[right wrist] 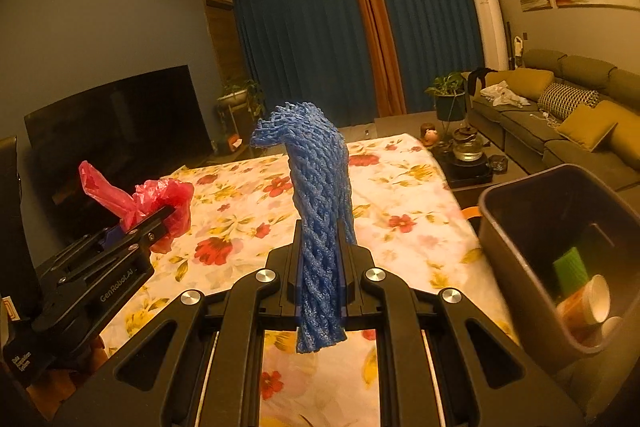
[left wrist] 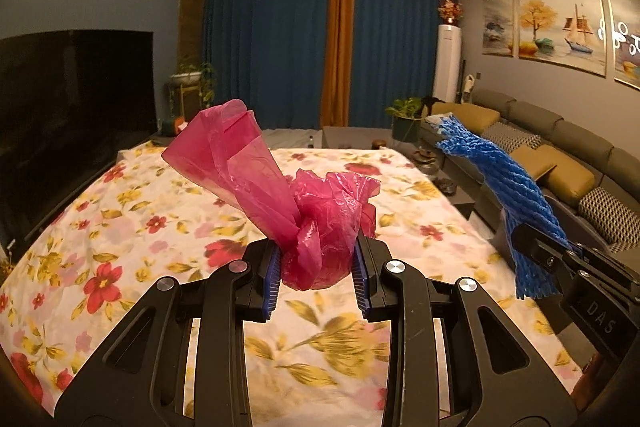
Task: Collect trash
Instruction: 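Carry the pink bag and blue mesh over the grey bin and open both grippers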
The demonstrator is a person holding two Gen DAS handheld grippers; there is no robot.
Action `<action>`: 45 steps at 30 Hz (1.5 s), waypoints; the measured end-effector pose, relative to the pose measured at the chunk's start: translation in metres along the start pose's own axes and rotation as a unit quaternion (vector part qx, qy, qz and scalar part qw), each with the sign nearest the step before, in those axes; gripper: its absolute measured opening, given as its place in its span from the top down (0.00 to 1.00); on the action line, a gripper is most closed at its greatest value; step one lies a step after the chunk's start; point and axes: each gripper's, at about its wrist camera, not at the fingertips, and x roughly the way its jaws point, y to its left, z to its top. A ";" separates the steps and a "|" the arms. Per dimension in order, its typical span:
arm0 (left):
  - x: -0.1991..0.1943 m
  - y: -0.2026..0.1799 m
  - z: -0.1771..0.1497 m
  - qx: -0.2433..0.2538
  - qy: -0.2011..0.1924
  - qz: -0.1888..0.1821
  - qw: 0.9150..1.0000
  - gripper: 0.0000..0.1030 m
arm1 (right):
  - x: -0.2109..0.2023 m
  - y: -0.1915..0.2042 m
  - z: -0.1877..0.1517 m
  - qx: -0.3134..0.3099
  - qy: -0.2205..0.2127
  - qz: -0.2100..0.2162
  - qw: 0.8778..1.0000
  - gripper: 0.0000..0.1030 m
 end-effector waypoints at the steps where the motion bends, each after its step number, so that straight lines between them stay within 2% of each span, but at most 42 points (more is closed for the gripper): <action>1: -0.002 -0.004 0.000 0.003 -0.001 -0.004 1.000 0.72 | -0.005 -0.003 0.001 0.001 -0.003 -0.002 1.000 0.87; 14: -0.011 -0.065 0.003 0.032 -0.008 -0.045 0.998 0.72 | -0.044 -0.044 0.002 0.010 -0.024 -0.039 0.999 0.87; 22: -0.007 -0.115 0.002 0.062 -0.009 -0.082 0.995 0.72 | -0.065 -0.081 0.002 0.026 -0.034 -0.071 0.997 0.87; 34: 0.004 -0.196 0.003 0.088 -0.015 -0.153 0.984 0.72 | -0.091 -0.145 0.001 0.055 -0.052 -0.138 0.988 0.87; 45: 0.021 -0.239 0.005 0.093 -0.023 -0.197 0.976 0.71 | -0.086 -0.168 0.003 0.060 -0.058 -0.169 0.982 0.87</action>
